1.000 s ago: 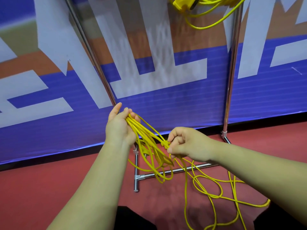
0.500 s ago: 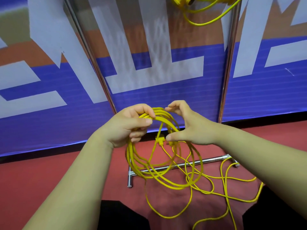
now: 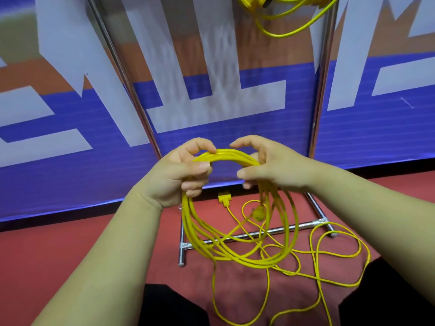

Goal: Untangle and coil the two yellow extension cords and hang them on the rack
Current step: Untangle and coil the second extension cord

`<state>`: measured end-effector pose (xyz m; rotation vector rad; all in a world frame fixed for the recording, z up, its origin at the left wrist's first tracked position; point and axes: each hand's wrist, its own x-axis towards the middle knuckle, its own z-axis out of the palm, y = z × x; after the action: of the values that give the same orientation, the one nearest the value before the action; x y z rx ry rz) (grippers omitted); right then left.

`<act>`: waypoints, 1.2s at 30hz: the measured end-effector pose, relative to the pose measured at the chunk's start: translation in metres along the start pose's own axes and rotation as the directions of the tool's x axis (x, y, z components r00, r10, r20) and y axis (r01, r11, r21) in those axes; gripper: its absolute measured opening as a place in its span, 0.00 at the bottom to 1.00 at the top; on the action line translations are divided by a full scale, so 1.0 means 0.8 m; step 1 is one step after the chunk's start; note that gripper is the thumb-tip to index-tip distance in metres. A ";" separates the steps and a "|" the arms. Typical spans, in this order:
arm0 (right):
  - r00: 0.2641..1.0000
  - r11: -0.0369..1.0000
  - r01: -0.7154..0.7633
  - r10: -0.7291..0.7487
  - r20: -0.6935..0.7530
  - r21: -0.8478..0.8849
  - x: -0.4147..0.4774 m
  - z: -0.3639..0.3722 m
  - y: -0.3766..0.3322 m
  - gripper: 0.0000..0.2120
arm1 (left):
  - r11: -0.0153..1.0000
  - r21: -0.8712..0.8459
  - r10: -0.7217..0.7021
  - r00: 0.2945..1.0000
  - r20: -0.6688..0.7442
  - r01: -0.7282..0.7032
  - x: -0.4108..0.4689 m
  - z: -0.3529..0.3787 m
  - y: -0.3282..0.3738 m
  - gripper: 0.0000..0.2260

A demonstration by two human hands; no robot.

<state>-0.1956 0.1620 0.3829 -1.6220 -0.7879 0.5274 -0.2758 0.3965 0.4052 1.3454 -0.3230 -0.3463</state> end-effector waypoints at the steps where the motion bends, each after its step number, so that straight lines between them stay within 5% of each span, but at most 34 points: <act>1: 1.000 0.999 0.002 -0.001 -0.013 0.044 -0.001 -0.004 -0.002 0.23 | 0.996 0.086 0.003 0.998 -0.056 0.002 0.000 -0.003 -0.002 0.21; 7: 0.926 0.960 0.070 0.038 -0.375 0.272 0.000 -0.031 0.004 0.16 | 0.786 0.573 -0.030 0.940 -0.339 0.231 0.014 -0.028 -0.044 0.25; 10: 0.870 0.951 0.088 0.072 -0.488 0.297 -0.004 -0.053 0.014 0.17 | 0.793 0.543 0.034 0.870 -0.493 0.277 0.016 -0.044 -0.052 0.24; 13: 0.909 0.976 -0.020 0.109 -0.403 0.218 -0.014 -0.067 0.027 0.18 | 0.917 0.368 0.087 0.826 -0.557 0.152 0.011 -0.055 -0.044 0.30; 18: 0.968 0.979 -0.183 0.195 -0.156 0.088 -0.022 -0.058 0.028 0.18 | 0.948 0.315 0.116 0.883 -0.455 0.038 0.003 -0.037 -0.028 0.23; 22: 0.987 0.992 -0.122 0.126 -0.102 0.039 -0.015 -0.036 0.015 0.27 | 0.899 0.431 0.100 0.917 -0.387 0.084 0.012 -0.017 -0.024 0.18; 26: 0.998 0.998 -0.042 0.044 -0.049 0.045 -0.012 -0.012 0.006 0.24 | 0.869 0.489 0.113 0.928 -0.355 0.081 0.013 -0.005 -0.021 0.22; 31: 0.952 0.978 0.052 0.012 -0.305 0.201 -0.012 -0.049 0.008 0.16 | 0.822 0.502 -0.113 0.941 -0.319 0.269 -0.002 -0.044 -0.034 0.29; 34: 0.884 0.973 0.078 0.033 -0.467 0.216 -0.020 -0.081 0.019 0.15 | 0.883 0.388 -0.088 0.905 -0.415 0.264 -0.006 -0.059 -0.040 0.30; 36: 0.891 0.980 0.058 0.035 -0.453 0.188 -0.023 -0.089 0.030 0.16 | 0.949 0.273 -0.010 0.884 -0.467 0.155 -0.004 -0.059 -0.037 0.31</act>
<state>-0.1518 0.0990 0.3722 -1.4736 -0.3787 0.1910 -0.2606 0.4340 0.3670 1.7006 0.0890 -0.0359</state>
